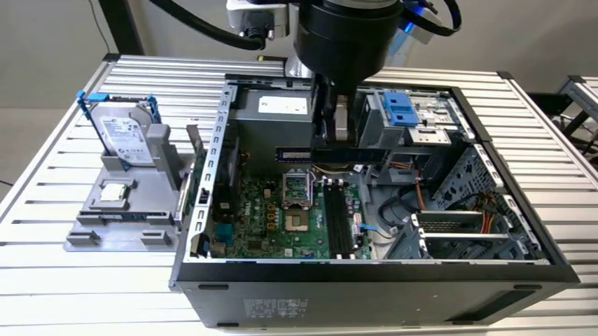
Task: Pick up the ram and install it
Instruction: 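Pick up the ram and move it above insertion slot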
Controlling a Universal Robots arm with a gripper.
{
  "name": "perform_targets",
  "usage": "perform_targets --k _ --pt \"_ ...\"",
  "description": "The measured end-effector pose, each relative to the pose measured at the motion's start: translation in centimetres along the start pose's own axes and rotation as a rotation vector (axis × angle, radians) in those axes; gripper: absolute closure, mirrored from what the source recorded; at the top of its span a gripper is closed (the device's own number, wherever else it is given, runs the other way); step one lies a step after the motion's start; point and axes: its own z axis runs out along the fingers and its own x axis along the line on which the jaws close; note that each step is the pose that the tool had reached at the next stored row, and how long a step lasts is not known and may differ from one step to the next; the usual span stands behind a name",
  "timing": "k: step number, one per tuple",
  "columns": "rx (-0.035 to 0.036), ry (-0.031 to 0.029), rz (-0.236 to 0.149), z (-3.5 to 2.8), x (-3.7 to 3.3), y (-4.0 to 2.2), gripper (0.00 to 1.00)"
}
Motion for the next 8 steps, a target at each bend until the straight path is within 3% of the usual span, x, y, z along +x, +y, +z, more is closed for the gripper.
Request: perform_targets --k 8 --pt "0.0009 -0.0001 0.019 -0.01 0.00 -1.22 1.00"
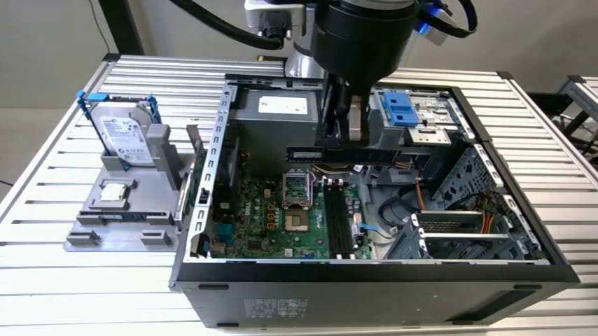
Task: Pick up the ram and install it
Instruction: 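Pick up the ram and move it above insertion slot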
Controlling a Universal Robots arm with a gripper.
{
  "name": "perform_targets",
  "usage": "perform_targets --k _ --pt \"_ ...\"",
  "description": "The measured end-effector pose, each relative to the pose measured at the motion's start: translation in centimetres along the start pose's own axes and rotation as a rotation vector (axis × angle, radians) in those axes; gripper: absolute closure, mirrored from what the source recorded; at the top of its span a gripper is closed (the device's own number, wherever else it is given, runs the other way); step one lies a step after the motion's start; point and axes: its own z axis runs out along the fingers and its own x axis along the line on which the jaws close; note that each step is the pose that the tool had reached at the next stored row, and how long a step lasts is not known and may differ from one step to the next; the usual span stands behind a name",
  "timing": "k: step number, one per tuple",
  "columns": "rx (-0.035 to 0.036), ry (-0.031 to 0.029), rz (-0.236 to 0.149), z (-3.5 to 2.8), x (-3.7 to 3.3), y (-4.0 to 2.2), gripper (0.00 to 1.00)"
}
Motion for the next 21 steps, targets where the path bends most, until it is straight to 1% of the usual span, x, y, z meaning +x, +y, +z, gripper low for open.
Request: perform_targets --k 4,11,14,21 --pt "0.0003 0.0000 0.006 0.00 -0.01 -0.46 1.00" --pt "0.0004 0.0001 0.008 0.00 -0.02 -0.77 1.00" --pt "0.0004 0.0000 0.008 0.00 -0.03 -0.88 1.00" --pt "0.0004 0.0000 0.008 0.00 -0.03 -0.90 1.00"
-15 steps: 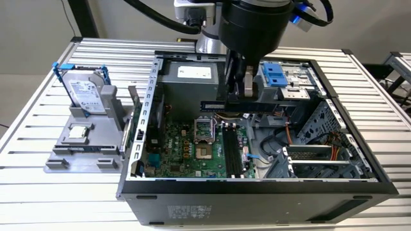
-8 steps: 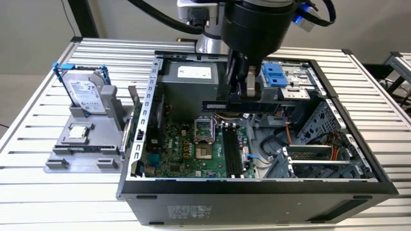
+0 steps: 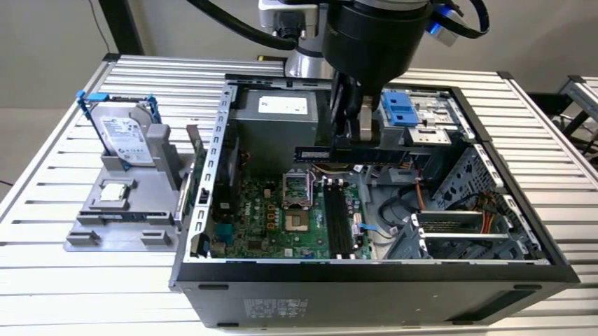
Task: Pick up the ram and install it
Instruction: 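Pick up the ram and move it above insertion slot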
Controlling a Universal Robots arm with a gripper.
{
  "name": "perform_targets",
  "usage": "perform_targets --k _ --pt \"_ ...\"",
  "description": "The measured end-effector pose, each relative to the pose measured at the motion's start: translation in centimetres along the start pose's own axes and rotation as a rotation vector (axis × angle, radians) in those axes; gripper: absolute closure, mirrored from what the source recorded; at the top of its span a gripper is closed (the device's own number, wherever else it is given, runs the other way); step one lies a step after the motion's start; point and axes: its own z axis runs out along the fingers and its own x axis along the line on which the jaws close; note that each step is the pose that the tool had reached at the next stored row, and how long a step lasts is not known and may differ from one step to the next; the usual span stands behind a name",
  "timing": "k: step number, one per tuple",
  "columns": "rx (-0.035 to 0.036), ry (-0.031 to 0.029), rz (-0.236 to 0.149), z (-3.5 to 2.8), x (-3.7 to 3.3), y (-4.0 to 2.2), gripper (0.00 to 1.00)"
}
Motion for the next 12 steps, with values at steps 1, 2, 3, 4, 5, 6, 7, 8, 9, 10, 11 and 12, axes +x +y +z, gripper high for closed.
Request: perform_targets --k 1,2,3,4,5,6,7,8,9,10,11,12 --pt "0.0000 0.0000 0.000 0.00 0.00 0.00 1.00" --pt "0.0000 0.0000 0.000 0.00 0.00 0.00 1.00" --pt "0.0000 -0.0001 0.000 0.00 -0.05 -0.01 1.00" --pt "0.0000 0.0000 0.000 0.01 -0.19 -0.01 1.00" --pt "0.0000 0.0000 0.000 0.01 -0.34 0.00 1.00" --pt "0.0000 0.0000 0.000 0.03 -0.54 0.01 1.00" --pt "0.0000 0.0000 0.000 0.04 -0.78 0.01 1.00" --pt "0.0000 0.0001 0.000 0.04 -1.03 0.02 1.00" --pt "0.0000 -0.0001 0.000 0.06 -1.27 0.02 1.00" --pt "0.0000 0.0000 0.001 0.07 -1.49 0.02 1.00" --pt "0.0001 0.0001 0.002 0.08 -1.67 0.02 1.00" --pt "0.0001 0.0000 0.004 0.09 -1.82 0.01 1.00"
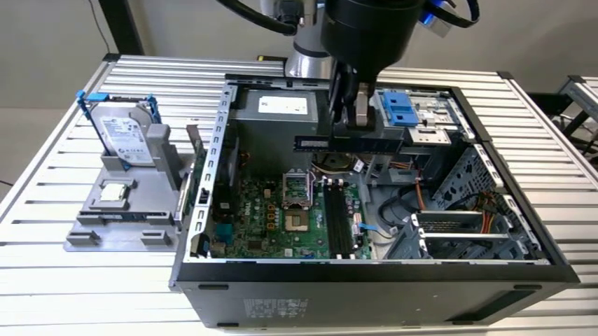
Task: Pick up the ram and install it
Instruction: 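Pick up the ram and move it above insertion slot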
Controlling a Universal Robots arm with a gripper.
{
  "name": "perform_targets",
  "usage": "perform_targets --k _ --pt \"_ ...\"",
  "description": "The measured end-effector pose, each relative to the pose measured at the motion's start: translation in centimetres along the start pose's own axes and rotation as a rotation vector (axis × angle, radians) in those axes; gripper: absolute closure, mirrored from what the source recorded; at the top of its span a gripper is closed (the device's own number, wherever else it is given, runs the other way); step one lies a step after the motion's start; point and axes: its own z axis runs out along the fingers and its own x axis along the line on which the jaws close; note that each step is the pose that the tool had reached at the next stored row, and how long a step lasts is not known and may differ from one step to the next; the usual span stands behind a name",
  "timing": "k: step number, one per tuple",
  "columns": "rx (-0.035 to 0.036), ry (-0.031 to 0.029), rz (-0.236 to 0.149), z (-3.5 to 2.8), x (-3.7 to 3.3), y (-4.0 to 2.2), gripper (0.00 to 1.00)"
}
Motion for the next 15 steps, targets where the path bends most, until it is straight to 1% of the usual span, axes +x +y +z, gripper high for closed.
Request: perform_targets --k 3,7,15 --pt "0.0004 0.0000 0.009 0.01 -0.29 -0.09 1.00" --pt "0.0010 0.0000 0.023 0.03 -0.64 -0.37 1.00" --pt "0.0009 0.0015 0.026 0.08 -1.66 -1.40 1.00"
